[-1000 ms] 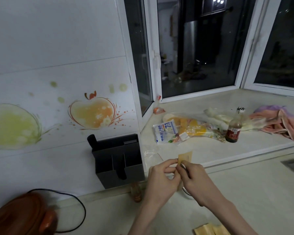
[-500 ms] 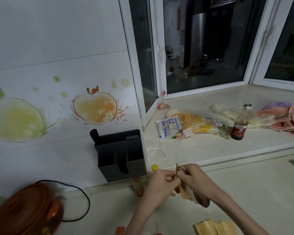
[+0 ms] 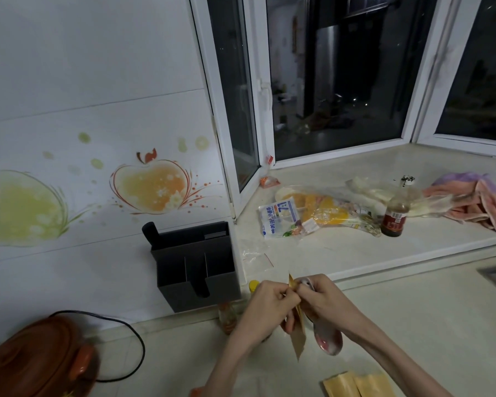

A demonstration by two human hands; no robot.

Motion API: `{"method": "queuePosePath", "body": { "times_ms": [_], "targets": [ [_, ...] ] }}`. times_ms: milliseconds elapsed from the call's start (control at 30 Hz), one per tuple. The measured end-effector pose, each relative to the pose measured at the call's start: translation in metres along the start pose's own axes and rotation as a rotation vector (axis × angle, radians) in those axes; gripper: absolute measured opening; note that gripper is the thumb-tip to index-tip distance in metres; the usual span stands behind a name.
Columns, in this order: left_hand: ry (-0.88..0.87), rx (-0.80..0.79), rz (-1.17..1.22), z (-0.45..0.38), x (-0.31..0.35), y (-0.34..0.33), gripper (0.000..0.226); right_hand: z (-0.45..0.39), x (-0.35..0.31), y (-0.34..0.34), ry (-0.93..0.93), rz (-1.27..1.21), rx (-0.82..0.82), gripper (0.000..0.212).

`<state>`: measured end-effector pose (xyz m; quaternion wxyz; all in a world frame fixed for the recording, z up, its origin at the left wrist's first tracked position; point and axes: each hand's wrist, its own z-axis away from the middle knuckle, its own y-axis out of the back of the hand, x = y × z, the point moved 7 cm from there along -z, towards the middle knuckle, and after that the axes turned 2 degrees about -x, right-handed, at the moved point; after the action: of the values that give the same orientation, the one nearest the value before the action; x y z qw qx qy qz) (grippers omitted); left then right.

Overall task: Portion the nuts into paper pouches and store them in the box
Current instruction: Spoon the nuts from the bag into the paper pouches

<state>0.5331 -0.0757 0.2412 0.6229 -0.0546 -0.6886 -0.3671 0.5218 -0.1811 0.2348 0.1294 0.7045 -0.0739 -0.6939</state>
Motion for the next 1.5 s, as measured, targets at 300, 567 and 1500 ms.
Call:
{"method": "queuePosePath", "body": {
  "times_ms": [300,567,1500],
  "targets": [
    [0.016,0.003,-0.202,-0.002,-0.006,0.004,0.024,0.005,-0.009,0.002,0.102,0.357,-0.062,0.032],
    [-0.053,0.203,-0.541,-0.013,-0.014,0.020,0.037,-0.001,-0.011,0.011,0.125,0.668,0.031,0.036],
    [0.088,0.127,-0.325,-0.016,-0.027,-0.003,0.060,-0.003,0.021,0.005,-0.160,0.647,0.176,0.036]
  ]
}}
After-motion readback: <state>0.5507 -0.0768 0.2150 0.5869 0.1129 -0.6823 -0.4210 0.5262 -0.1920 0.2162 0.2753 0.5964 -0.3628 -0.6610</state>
